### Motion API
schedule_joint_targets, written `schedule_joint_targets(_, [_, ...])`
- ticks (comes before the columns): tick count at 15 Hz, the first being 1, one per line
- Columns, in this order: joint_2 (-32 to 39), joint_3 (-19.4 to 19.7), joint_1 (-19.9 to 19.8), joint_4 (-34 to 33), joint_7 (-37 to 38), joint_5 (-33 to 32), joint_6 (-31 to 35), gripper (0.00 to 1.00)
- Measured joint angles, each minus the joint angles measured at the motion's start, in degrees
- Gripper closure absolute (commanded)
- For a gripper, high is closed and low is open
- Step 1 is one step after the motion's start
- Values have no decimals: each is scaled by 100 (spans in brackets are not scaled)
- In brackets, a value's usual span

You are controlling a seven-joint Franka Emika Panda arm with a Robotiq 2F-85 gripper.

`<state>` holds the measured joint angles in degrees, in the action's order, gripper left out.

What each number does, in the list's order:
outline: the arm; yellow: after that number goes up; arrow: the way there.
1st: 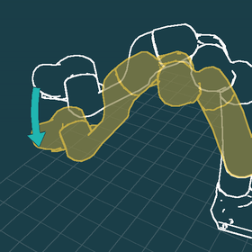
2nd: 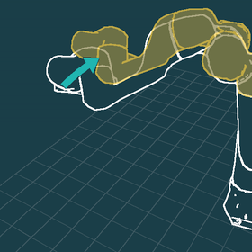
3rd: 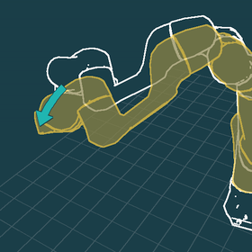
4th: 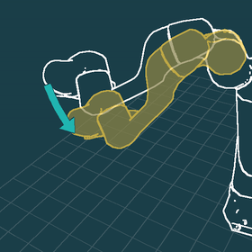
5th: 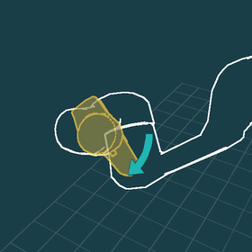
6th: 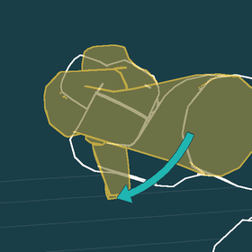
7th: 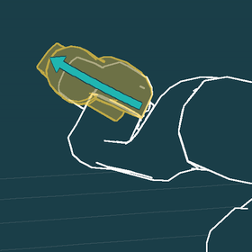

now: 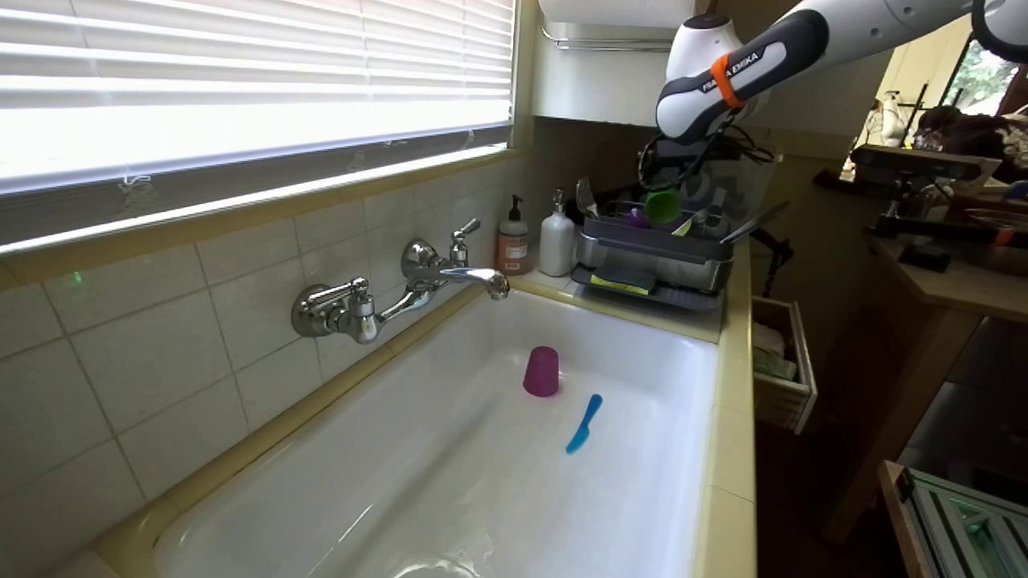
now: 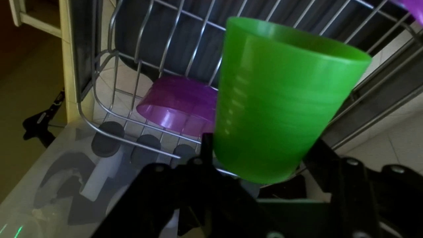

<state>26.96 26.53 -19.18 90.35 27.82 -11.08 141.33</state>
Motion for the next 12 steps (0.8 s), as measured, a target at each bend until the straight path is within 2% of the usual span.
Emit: schedule_joint_targets(12, [-838, 323, 777, 1118, 39, -1507, 1067, 56])
